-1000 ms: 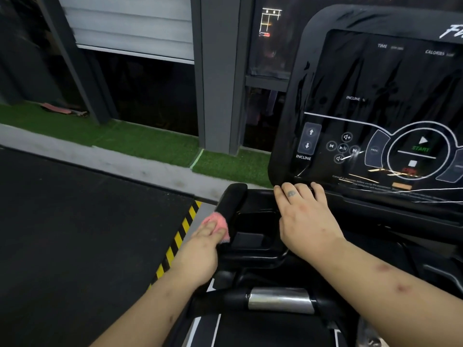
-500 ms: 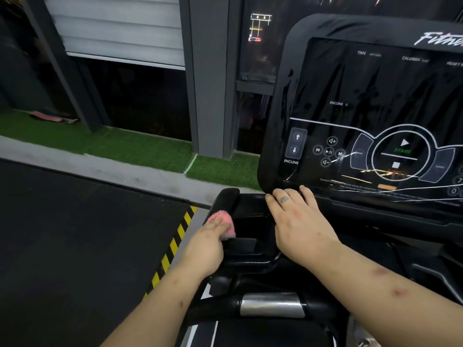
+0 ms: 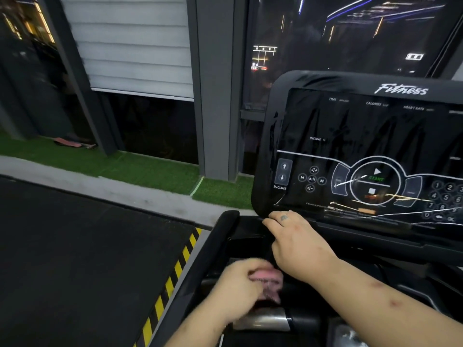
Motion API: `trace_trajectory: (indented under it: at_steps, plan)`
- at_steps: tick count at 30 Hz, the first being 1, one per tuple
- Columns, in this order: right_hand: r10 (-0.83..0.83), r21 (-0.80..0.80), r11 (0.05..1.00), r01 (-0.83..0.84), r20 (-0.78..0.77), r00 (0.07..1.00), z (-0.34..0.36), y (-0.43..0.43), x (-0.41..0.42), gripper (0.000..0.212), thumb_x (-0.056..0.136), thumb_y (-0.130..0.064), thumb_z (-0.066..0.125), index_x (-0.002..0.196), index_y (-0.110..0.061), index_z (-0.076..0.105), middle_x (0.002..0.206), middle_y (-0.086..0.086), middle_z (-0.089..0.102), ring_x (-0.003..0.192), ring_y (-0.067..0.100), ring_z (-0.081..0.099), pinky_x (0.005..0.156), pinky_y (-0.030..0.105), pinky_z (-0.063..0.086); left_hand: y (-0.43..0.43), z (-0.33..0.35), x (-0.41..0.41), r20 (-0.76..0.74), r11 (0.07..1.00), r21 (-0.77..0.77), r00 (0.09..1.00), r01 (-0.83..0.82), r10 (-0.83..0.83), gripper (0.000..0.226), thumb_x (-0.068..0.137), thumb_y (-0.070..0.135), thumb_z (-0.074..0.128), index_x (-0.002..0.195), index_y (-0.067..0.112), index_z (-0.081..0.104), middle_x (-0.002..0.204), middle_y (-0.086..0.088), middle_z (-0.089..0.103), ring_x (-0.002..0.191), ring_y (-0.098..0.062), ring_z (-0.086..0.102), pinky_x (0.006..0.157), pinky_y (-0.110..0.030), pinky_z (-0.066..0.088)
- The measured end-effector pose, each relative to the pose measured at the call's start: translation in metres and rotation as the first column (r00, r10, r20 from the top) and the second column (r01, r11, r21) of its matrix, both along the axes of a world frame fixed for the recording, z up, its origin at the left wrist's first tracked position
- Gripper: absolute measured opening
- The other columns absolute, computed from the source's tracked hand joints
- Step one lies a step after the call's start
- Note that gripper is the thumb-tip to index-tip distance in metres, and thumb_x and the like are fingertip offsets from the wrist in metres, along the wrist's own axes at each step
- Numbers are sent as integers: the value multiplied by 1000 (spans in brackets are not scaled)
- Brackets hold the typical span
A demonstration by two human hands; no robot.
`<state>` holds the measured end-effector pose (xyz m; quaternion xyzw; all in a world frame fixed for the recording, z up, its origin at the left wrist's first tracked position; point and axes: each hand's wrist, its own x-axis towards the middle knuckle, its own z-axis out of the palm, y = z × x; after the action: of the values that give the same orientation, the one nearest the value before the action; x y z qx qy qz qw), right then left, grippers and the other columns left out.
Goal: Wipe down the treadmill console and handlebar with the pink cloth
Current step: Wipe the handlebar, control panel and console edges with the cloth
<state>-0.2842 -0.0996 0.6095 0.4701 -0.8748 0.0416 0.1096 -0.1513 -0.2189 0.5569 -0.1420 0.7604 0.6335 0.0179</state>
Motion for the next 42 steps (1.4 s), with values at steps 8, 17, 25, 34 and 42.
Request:
trace_trajectory:
  at_steps: [8,17,25,34,42]
  plan:
    - [-207,-321,912,257,182,961,43,35,-16,38,90,-18,54,126,-21,62,114,-2,62,107,19,60,96,37,50,-12,116,-76,-307,885,-286,910,-366,278,9,96,22,64,93,28,58,76,4,71,65,-8,65,59,-24,51]
    - [-146,-142,977,159,93,985,26,53,-26,44,84,-21,57,128,-22,60,110,-3,56,100,17,58,89,36,54,0,75,-143,-521,345,-814,850,-467,-78,26,80,29,73,96,18,56,95,0,49,87,-23,49,77,-36,45]
    - [-117,-130,983,131,113,987,16,47,-32,36,82,-20,57,117,-23,62,105,-3,56,96,18,57,85,36,55,3,60,-139,-510,479,-767,859,-426,-53,20,88,19,67,106,19,56,96,4,48,85,-18,51,70,-34,50]
    - [-114,-30,992,119,146,983,22,46,-34,49,86,-21,52,135,-23,56,124,1,54,113,20,54,101,38,50,-10,85,-153,-530,380,-808,838,-450,-134,28,92,14,64,119,21,57,106,1,51,94,-20,50,77,-37,52]
    - [-74,-11,997,78,209,975,29,51,-33,56,93,-21,44,149,-28,40,139,-3,41,124,16,42,112,32,38,-31,182,-206,-604,345,-769,789,-538,-113,28,100,17,56,128,20,56,118,-3,52,105,-23,48,90,-39,51]
